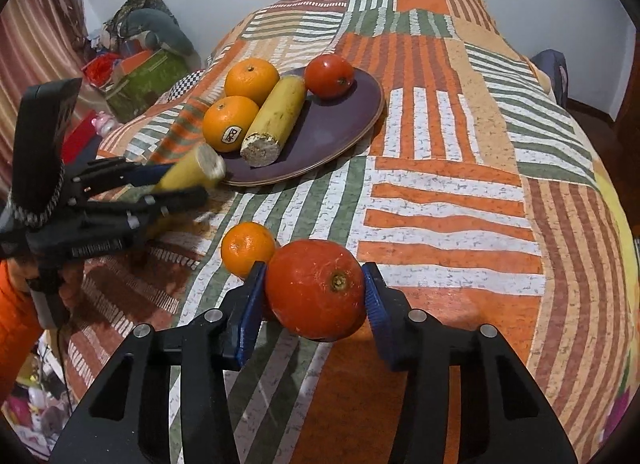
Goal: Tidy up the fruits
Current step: 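Lower the tomato with the right tool while the left tool lowers the yellow fruit onto the plate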
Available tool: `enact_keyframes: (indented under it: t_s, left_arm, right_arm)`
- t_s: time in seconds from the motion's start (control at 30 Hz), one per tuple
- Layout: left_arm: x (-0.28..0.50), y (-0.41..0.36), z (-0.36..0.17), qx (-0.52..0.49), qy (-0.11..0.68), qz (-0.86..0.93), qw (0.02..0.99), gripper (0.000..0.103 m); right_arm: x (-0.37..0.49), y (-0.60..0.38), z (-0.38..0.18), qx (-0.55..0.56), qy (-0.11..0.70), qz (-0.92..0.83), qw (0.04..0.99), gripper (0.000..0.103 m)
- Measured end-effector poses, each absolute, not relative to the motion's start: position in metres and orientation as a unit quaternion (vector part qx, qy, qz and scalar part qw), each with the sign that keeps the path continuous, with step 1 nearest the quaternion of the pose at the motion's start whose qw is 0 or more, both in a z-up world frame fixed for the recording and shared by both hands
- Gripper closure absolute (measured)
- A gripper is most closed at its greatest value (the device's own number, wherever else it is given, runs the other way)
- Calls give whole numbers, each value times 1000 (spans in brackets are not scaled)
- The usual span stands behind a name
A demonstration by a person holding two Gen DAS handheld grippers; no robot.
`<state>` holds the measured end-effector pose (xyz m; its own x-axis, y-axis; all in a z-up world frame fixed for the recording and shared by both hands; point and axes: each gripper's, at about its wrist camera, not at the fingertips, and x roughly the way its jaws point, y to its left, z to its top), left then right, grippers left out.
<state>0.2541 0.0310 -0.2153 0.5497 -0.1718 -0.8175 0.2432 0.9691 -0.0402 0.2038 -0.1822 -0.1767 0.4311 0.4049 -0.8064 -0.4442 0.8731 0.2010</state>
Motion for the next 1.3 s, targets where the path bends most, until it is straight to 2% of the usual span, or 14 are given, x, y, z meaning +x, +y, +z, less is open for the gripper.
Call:
enact_keyframes:
  t_s: [0.2, 0.63, 1.03, 1.3]
  left_arm:
    - [245, 52, -187, 7, 427, -101, 899, 62]
    - [245, 46, -148, -21, 394, -118, 911, 65]
    - [275, 34, -140, -49, 388, -145, 909, 65]
    - [309, 29, -148, -51, 394, -146, 906, 65]
  right_arm:
    - [202, -189, -163, -18, 457, 242, 856, 59]
    - [221, -186, -126, -24, 413, 237, 879, 59]
    - [255, -164, -111, -37, 387, 248, 887, 59]
    - [284, -145, -120, -47, 390, 259, 882, 59]
